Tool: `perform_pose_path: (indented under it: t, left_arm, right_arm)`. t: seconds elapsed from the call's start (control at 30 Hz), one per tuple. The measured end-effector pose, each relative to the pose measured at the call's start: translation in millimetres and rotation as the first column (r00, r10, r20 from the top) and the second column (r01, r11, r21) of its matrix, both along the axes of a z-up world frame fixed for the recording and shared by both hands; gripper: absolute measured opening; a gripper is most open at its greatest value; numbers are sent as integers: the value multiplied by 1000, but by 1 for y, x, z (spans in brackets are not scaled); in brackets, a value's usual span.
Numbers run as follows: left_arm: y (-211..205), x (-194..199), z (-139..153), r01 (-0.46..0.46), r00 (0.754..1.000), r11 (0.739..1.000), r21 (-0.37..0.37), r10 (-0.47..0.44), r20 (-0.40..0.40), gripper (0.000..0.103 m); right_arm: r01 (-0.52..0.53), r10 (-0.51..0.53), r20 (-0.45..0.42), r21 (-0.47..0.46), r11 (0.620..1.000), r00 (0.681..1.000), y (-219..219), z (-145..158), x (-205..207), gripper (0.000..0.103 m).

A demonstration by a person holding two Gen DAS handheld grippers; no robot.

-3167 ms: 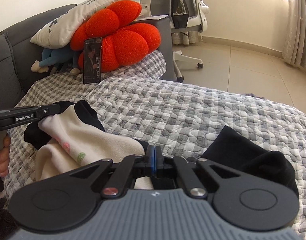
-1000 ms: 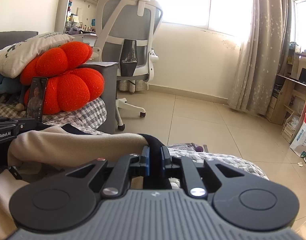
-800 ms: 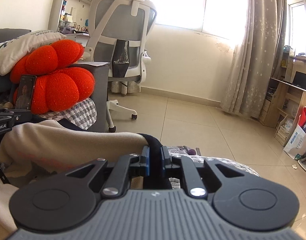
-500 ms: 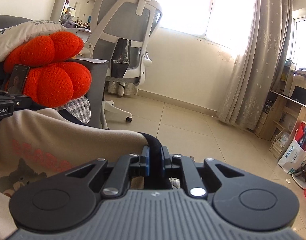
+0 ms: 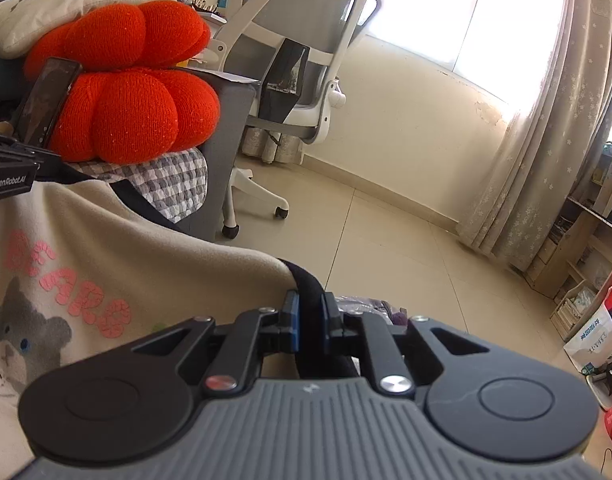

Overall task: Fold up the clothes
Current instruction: 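Lower the sweatshirt onto the bed and open both tools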

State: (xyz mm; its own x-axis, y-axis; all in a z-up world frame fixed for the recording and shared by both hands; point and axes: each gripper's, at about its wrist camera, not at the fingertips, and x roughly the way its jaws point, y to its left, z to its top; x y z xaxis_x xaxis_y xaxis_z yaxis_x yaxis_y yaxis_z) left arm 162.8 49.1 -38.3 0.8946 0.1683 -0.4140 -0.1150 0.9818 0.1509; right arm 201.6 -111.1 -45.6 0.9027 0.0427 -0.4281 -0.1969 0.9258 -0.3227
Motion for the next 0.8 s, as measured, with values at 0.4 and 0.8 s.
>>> perform_pose_path:
  t: [0.4,0.8]
  left_arm:
    - [13,3,-8,21,995,996,-85,-30,-99,10]
    - [29,-31,10,33,984,985,-171,-62,-166,39]
  right_arm:
    - [10,-8,-52,33,999,999,3,4,3,31]
    - [9,11,-121,164,986,993,1,34,-28,51]
